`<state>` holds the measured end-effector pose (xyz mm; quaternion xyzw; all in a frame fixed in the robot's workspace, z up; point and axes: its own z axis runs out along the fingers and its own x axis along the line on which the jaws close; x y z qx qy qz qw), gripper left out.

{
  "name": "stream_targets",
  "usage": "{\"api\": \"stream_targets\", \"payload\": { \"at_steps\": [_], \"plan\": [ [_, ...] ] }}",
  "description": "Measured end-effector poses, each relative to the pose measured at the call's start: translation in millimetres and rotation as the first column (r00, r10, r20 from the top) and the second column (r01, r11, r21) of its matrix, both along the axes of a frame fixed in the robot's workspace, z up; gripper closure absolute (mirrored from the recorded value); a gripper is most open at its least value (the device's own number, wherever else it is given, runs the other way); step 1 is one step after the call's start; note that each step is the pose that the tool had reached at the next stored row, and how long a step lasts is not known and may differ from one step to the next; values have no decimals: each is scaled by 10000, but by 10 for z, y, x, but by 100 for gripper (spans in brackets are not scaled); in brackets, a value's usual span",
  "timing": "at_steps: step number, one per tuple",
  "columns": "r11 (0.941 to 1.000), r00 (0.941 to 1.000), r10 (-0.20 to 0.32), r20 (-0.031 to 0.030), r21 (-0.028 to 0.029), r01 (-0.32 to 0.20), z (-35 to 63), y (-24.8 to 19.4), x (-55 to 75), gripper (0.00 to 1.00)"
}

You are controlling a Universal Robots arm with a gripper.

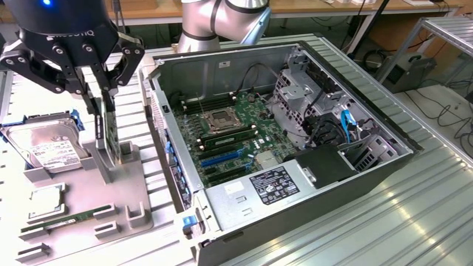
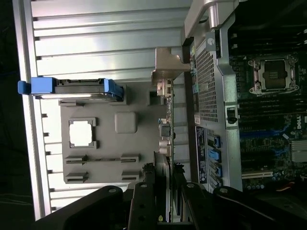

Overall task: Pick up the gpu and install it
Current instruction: 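Pick up the gpu and move the gpu toward the slot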

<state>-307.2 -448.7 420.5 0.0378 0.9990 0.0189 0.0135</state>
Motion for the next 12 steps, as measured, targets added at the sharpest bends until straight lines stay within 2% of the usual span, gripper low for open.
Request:
{"api": "stream_targets", "payload": {
  "at_steps": [12],
  "plan": [
    [10000,10000,1,0,-1,-1,73,0,0,74]
  ]
}}
